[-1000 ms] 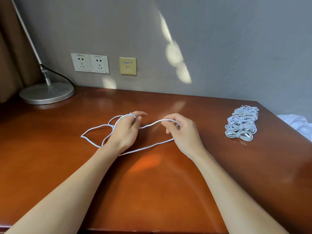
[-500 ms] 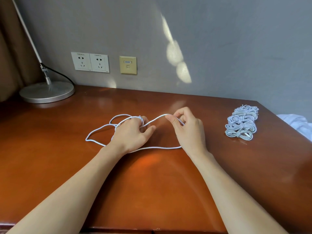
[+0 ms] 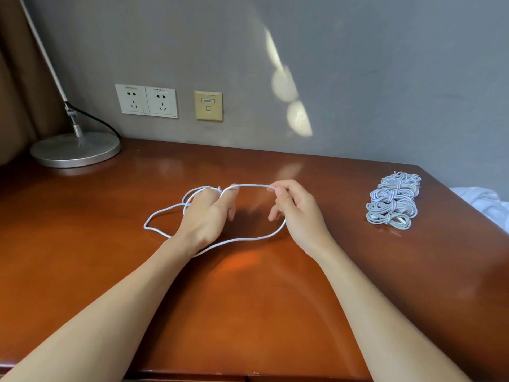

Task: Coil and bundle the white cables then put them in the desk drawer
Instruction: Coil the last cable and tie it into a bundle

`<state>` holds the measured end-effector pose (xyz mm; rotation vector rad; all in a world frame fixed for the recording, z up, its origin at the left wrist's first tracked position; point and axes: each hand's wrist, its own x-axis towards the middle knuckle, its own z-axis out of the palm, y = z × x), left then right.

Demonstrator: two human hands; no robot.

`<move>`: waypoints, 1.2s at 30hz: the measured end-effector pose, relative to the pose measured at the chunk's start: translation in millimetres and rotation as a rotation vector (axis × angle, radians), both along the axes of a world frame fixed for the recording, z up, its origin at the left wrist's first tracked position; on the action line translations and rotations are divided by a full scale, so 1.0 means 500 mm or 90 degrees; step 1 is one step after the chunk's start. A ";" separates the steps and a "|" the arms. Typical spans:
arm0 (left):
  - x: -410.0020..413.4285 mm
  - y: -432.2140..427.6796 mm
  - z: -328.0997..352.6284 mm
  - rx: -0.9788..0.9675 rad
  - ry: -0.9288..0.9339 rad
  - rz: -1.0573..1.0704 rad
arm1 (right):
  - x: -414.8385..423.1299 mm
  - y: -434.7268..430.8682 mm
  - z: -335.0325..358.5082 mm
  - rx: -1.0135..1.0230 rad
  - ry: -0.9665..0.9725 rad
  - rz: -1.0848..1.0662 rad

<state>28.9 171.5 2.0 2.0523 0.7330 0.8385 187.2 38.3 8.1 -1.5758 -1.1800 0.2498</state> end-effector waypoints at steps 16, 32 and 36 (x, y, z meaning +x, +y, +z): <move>-0.001 -0.008 0.025 -0.553 -0.253 -0.330 | 0.006 -0.003 0.010 0.000 0.089 -0.029; -0.013 0.024 0.030 -0.873 -0.674 -0.289 | 0.000 0.002 0.018 0.061 0.302 -0.015; -0.013 0.024 0.035 -0.904 -0.691 -0.277 | 0.007 0.002 0.008 0.031 0.248 -0.044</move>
